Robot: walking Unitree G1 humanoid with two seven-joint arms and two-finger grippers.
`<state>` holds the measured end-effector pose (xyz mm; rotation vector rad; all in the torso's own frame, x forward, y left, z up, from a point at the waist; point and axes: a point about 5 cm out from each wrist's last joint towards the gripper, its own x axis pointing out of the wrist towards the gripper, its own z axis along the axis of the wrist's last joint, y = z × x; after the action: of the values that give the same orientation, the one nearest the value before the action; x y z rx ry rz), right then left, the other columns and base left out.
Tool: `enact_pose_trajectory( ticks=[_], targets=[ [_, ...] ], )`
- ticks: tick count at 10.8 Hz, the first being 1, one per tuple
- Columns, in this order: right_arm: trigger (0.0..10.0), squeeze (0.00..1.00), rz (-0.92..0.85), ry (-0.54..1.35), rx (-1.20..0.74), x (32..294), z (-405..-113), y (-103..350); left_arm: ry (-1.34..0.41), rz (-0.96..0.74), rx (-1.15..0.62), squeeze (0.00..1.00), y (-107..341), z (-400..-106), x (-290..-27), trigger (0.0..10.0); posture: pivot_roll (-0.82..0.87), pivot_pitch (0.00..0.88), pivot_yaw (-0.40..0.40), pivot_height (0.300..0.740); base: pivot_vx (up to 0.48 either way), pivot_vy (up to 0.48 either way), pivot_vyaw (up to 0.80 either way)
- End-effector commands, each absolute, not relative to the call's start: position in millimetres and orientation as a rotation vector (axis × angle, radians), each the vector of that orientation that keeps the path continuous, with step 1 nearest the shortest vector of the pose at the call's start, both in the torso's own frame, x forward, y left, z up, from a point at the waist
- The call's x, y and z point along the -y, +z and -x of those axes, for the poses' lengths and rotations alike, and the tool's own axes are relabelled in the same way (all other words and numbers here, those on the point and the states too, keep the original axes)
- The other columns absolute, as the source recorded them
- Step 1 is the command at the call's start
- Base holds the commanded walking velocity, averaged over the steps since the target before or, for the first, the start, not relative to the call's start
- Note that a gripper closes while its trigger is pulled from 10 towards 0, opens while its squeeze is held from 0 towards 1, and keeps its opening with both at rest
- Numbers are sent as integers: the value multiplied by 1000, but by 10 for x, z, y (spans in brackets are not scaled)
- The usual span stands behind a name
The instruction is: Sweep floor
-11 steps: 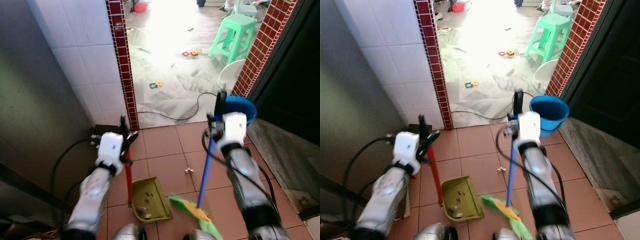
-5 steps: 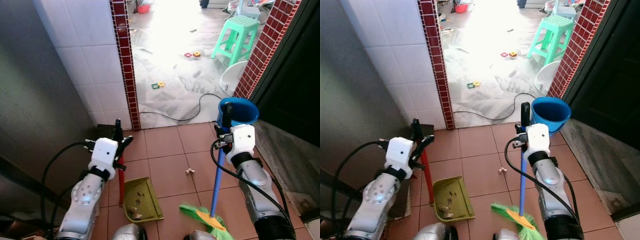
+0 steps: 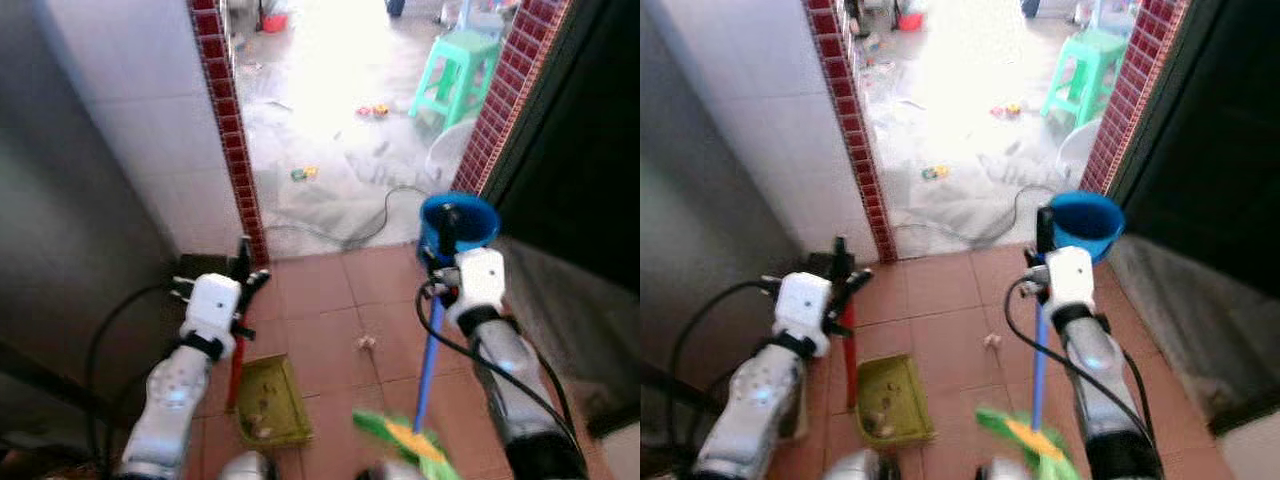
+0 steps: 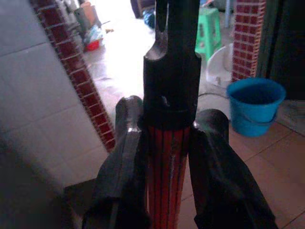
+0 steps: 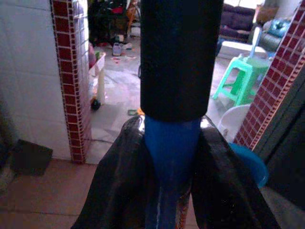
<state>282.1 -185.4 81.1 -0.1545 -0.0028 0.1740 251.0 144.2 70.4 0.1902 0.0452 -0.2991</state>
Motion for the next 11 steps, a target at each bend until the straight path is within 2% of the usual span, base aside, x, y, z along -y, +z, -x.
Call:
enact_pose_trajectory(
  ticks=[1, 2, 6, 11],
  targets=[
    [10000, 0, 171, 186, 12, 1831, -2835, 849, -304, -197, -36, 0, 735, -2520, -1462, 10000, -41, 0, 28, 740, 0, -472, 0],
    [10000, 0, 172, 184, 12, 1838, -2839, 851, -305, -195, -36, 0, 736, -2523, -1459, 10000, -42, 0, 29, 740, 0, -382, 0],
    [10000, 0, 172, 183, 16, 1843, -2862, 874, -287, -152, -45, 0, 720, -2534, -1440, 10000, -33, 0, 13, 740, 0, 0, 0],
    [10000, 0, 166, 175, -1, 1862, -2882, 874, -251, -134, -82, 0, 655, -2560, -1530, 10000, -37, 0, 6, 740, 0, 0, -774]
  ],
)
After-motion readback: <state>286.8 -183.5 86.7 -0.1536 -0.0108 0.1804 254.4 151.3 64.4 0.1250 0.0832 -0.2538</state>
